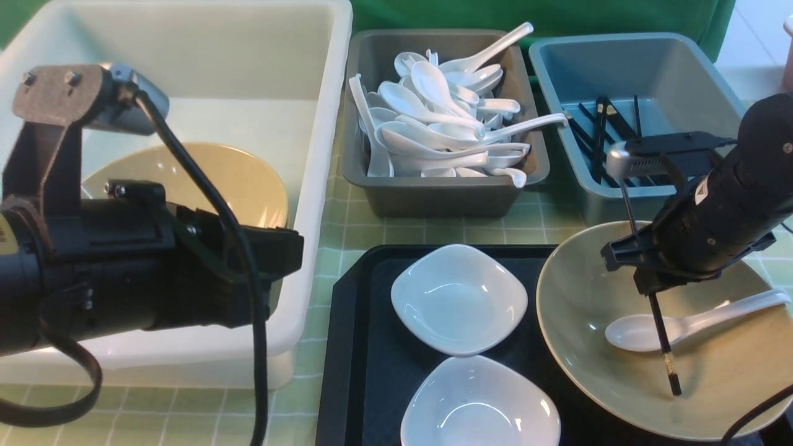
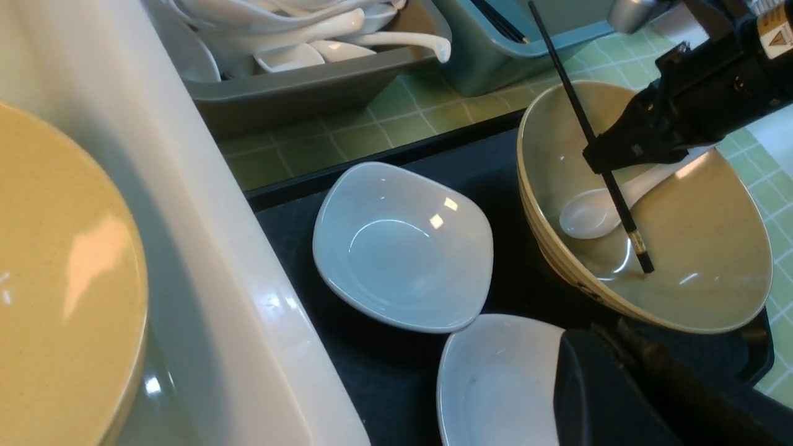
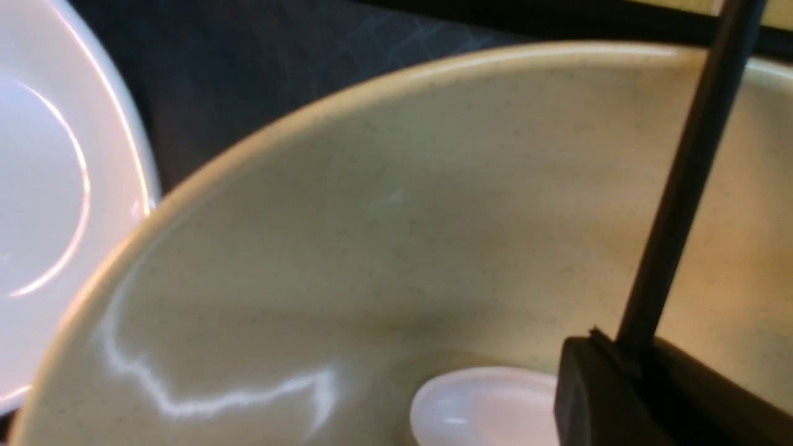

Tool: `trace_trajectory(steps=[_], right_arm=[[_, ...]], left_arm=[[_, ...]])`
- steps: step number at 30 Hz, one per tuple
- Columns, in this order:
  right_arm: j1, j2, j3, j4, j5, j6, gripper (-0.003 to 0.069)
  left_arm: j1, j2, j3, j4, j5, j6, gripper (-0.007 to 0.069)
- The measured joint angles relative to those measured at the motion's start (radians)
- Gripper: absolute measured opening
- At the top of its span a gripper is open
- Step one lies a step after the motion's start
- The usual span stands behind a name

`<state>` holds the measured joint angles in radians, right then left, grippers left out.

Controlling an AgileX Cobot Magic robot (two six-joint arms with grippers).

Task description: On green table put chopsticks spoon bowls plates into blue grey white boxes.

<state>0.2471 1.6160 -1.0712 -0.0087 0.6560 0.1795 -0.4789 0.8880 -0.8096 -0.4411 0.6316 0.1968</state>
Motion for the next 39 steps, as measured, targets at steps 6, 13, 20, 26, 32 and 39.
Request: trace_trajectory(steps=[6,13,20,26,32,39], right_arm=[[-0.074,-0.024,-0.218,0.001,0.046,0.004,0.006],[-0.169,0.122,-0.536,0.0,-0.067,0.016,0.006],[-0.188,0.347,-0.663,0.0,-0.181,0.058,0.0079],[-0.198,0.466,-0.677,0.0,-0.154,0.061,0.021],[-0.21,0.415,-0.726,-0.003,0.055,-0.179,0.0398],[-0.153,0.23,-0.76,0.002,0.499,-0.766,0.0421]], left_arm=[[0.0,0.0,0.0,0.0,0.002,-0.001,-0.0002],[0.0,0.0,0.0,0.0,-0.024,-0.001,-0.0002],[0.0,0.0,0.0,0.0,-0.039,-0.001,-0.0002],[0.0,0.0,0.0,-0.001,-0.015,-0.001,-0.0002],[0.0,0.0,0.0,-0.001,-0.004,-0.001,-0.0002],[0.0,0.0,0.0,-0.001,-0.016,-0.001,-0.0002]])
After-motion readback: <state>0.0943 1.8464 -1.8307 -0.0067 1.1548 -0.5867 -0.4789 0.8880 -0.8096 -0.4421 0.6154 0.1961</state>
